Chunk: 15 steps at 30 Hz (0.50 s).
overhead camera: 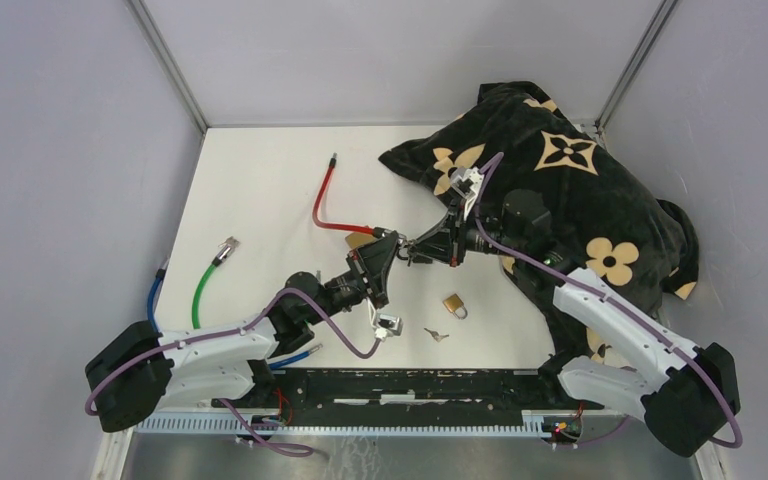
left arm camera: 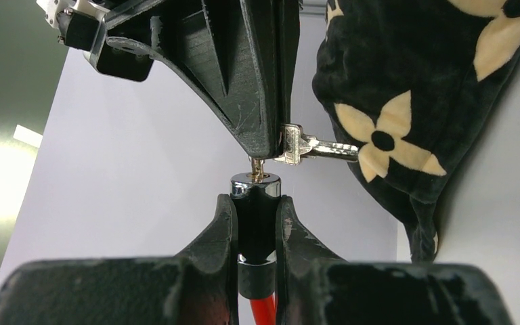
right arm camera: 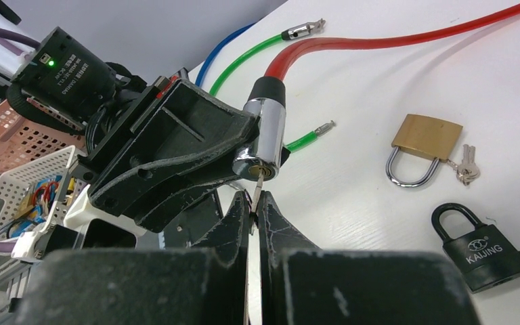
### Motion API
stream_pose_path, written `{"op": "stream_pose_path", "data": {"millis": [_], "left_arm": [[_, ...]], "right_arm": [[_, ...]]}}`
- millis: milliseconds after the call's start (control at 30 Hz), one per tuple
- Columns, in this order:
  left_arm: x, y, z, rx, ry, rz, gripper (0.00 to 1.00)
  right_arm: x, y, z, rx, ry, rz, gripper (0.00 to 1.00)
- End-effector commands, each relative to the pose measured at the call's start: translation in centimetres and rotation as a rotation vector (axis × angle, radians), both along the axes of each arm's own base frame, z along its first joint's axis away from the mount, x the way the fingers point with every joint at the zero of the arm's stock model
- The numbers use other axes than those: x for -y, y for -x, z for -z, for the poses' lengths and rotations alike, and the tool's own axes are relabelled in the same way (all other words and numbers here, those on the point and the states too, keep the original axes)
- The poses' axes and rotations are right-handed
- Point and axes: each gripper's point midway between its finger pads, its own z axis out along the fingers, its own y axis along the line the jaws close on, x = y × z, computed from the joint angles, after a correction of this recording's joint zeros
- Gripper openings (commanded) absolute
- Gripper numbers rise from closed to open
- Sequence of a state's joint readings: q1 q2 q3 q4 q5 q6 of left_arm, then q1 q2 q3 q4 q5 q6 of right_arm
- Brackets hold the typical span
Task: Lock with the key
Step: Insert the key into the lock.
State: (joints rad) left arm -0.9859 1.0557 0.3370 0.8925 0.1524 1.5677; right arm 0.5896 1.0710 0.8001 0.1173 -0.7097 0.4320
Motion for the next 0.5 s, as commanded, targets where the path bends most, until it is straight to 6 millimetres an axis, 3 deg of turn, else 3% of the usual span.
{"op": "stream_pose_path", "data": {"millis": [0,133,300,467], "left_arm": [[3.9,5.6,-2.5,0.094,0.005,0.306,0.02],[4.2,6.0,-1.9,0.071,-0.017,0.339,0.02],[4.7,6.6,-1.8,0.073,-0.024,0.375,0.02],[4.5,6.4,-1.6,0.072,-0.036,0.359,0.02]], "right_arm": [[-1.9,-1.1,-5.2,0.159,-0.102,0.011,0.00],[-2.6,-1.3,-5.8,0.218,-0.074,-0.008,0.00],[-4.1,-0.1,-5.7,0.236,-0.105,-0.126,0.00],[-3.3,-0.8,-4.8,0.279,-0.043,-0.073,0.00]]}}
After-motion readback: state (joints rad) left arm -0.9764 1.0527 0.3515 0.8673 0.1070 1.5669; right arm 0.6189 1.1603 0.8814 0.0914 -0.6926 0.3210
